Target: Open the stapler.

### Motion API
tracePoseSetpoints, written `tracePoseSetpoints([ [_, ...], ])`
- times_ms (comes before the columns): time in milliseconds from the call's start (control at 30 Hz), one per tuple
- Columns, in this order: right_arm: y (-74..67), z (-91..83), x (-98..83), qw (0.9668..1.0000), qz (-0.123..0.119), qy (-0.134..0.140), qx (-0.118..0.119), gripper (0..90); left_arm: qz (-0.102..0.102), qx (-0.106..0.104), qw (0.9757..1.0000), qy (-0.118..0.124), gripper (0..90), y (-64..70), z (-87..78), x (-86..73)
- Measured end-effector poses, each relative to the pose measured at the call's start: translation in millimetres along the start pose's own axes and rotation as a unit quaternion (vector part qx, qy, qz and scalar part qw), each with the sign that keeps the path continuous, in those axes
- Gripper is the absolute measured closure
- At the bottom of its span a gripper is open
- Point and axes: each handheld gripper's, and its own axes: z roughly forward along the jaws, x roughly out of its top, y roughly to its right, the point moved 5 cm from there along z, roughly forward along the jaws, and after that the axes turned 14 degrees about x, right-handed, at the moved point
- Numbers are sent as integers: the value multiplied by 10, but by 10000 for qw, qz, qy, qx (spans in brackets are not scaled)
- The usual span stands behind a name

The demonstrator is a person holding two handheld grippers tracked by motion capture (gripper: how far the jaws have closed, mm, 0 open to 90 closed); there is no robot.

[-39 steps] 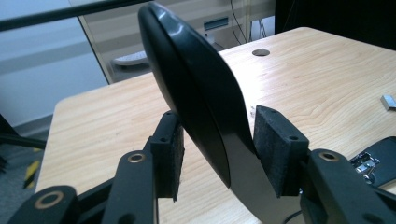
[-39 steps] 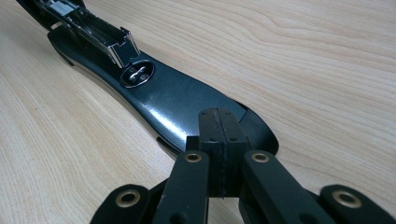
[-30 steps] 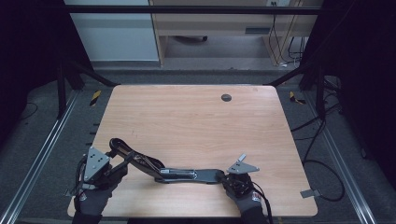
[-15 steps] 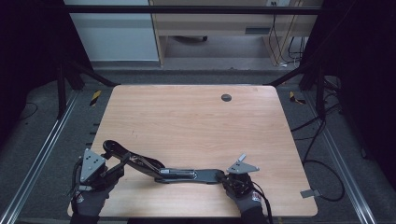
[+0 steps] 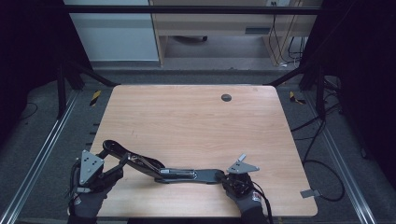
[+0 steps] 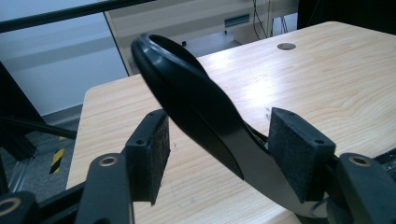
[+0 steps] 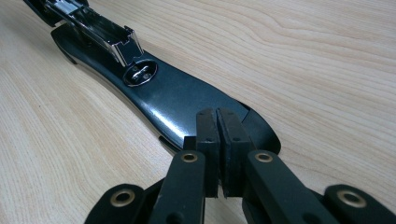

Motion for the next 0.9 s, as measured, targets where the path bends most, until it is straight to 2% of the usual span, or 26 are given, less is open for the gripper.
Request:
tracePoseSetpoints([
  [233,3,-4,-2,10000,-14,8,-12,874,128,16,9999,-68,349,2,-54,-66],
  [467,27,-33,-5,10000,12,-26,-12,846,208,-30,9994,-268,326,-5,-96,-216],
  [733,24,-106,34,9999,-72,98,-38,818,271,3,9983,-523,313,22,-45,-388],
  [900,63,-184,61,9998,-60,172,-128,783,312,27,9978,-590,315,33,-18,-457],
])
